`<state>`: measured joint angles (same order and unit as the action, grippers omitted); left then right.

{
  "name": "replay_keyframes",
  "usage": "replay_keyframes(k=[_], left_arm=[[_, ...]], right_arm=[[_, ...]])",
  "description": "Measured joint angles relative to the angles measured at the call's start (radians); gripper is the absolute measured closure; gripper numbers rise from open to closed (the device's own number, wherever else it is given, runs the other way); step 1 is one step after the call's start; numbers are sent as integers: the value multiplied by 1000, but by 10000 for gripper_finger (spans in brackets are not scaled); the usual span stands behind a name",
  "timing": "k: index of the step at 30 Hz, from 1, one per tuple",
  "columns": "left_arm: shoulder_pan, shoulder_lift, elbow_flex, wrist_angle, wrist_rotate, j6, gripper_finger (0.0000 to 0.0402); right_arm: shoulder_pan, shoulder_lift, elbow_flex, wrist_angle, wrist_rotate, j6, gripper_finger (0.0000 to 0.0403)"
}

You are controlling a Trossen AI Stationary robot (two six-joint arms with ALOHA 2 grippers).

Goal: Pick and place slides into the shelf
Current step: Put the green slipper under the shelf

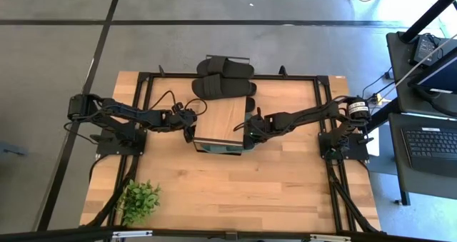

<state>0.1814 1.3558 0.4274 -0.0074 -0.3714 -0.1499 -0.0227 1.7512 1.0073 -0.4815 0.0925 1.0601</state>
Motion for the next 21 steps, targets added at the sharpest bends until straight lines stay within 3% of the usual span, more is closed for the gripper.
replay_keyframes(k=[6,16,21], left_arm=[[0,0,0,0,0,0,185],[0,0,0,0,0,0,185],[0,0,0,-7,0,0,185]], right_arm=[[-1,0,0,-3,0,-20,307],[0,-1,0,-9,-9,9,218],[0,-21,0,-26,-9,25,201]])
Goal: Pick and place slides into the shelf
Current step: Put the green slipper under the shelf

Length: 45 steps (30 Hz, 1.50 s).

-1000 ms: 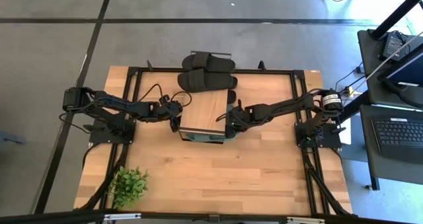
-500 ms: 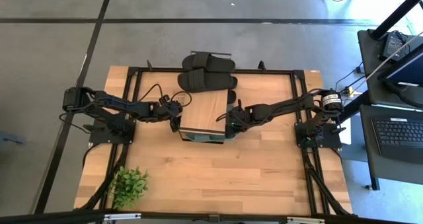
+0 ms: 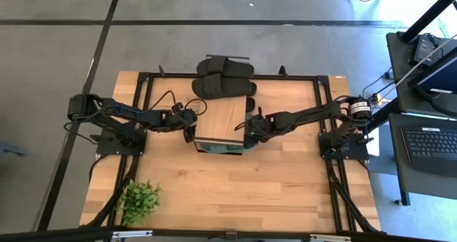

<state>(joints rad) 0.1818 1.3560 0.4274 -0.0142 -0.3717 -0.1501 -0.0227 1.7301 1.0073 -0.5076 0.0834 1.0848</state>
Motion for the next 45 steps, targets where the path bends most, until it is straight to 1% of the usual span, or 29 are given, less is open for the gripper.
replay_keyframes(k=[5,8,21,25,35,45], left_arm=[[0,0,0,0,0,-3,185],[0,0,0,-1,0,-4,185],[0,0,0,-4,0,-5,185],[0,0,0,-5,0,-4,185],[0,0,0,-5,0,-5,185],[0,0,0,-5,0,-5,185]], right_arm=[[7,-49,0,-51,46,35,199],[14,-60,0,-50,52,36,199],[20,-51,0,-43,56,33,199],[21,-51,0,-43,81,32,199],[21,-51,0,-44,87,33,198],[38,-43,2,-42,130,44,198]])
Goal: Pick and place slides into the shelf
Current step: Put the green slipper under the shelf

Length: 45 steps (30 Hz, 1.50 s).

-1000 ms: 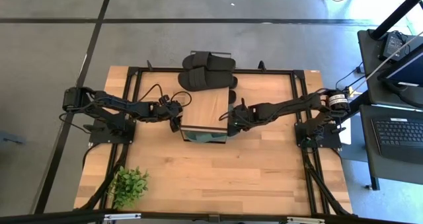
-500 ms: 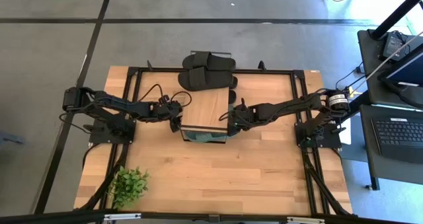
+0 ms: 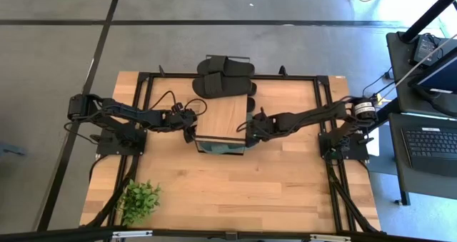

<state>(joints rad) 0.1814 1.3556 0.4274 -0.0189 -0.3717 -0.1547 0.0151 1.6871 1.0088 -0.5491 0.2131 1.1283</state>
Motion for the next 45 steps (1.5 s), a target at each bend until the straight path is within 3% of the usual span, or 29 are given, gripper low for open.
replay_keyframes(k=[10,45], left_arm=[[0,0,0,-3,0,0,185],[1,0,0,-12,-11,4,185]], right_arm=[[6,53,0,10,5,20,198],[6,53,0,-26,-30,19,199]])
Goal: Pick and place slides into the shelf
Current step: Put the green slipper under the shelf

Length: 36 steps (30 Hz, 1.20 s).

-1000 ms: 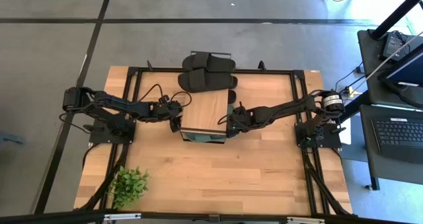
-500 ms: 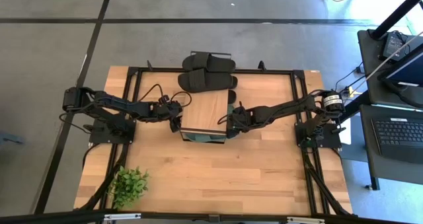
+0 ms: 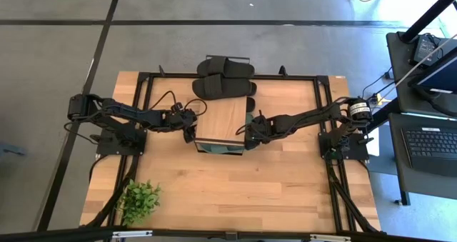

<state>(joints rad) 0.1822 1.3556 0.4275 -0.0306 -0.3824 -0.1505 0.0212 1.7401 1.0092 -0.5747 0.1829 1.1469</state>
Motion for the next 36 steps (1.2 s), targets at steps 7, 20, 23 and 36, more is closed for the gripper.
replay_keyframes(k=[7,20,23,36], left_arm=[[0,-10,1,-62,-25,4,185],[-1,-280,1,-326,-131,-81,185],[-1,-379,1,-331,-131,-57,185],[-51,-662,90,-246,-25,90,185]], right_arm=[[0,0,0,-1,6,3,199],[0,0,0,-1,8,4,199],[0,0,0,0,8,4,199],[0,0,-1,1,8,4,199]])
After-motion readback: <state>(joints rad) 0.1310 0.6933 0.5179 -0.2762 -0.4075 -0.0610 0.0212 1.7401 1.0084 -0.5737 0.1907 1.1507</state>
